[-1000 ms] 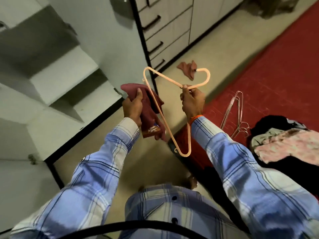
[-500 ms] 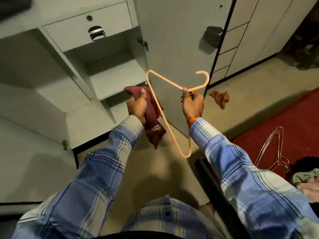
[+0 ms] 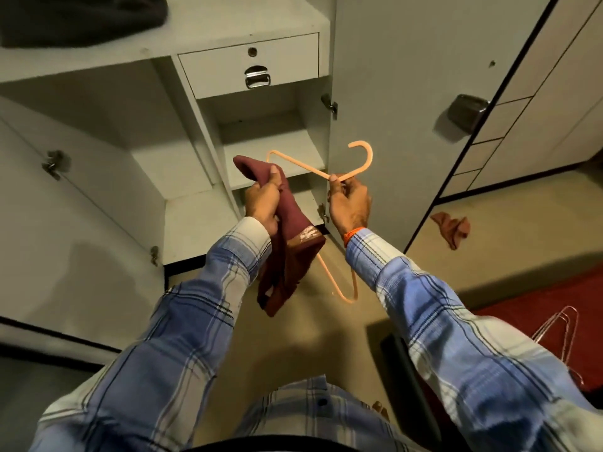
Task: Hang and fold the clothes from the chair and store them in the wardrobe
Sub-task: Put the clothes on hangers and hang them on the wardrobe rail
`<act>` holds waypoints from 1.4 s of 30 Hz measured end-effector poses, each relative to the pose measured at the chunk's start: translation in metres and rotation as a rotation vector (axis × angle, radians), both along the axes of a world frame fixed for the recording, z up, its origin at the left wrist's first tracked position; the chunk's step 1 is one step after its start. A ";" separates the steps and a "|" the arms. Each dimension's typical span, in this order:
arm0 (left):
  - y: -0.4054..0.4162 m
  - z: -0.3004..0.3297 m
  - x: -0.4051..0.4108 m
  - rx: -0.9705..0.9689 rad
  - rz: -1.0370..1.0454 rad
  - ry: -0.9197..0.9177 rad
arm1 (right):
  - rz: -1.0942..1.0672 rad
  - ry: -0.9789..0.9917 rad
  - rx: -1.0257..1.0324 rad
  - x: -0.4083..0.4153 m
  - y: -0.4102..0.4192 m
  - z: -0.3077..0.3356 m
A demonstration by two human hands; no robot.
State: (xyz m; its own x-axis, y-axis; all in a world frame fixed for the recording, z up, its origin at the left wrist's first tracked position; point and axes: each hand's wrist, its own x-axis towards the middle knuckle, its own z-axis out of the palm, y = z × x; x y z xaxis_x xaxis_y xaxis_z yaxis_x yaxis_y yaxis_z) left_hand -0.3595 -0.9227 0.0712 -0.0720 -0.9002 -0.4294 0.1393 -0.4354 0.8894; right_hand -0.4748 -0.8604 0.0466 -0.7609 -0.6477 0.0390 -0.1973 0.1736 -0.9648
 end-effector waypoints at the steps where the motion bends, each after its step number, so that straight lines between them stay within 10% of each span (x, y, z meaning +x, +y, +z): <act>1: 0.002 0.002 -0.001 0.000 0.006 0.023 | 0.024 0.001 -0.003 0.002 -0.002 0.002; 20: 0.010 -0.018 -0.015 0.051 -0.149 0.046 | 0.561 -0.244 -0.163 0.004 -0.006 0.039; 28: 0.020 -0.004 0.014 -0.555 -1.063 -0.995 | 0.566 -0.145 -0.106 -0.005 -0.001 0.045; 32: 0.026 -0.009 0.019 -0.601 -1.184 -1.017 | 0.576 -0.154 -0.090 -0.007 -0.001 0.045; 39: 0.039 -0.024 0.006 -0.734 -0.801 -0.822 | 0.592 -0.179 -0.085 -0.002 -0.005 0.044; 42: 0.045 -0.026 -0.003 -0.741 -1.022 -1.020 | 0.599 -0.178 -0.077 -0.002 -0.006 0.044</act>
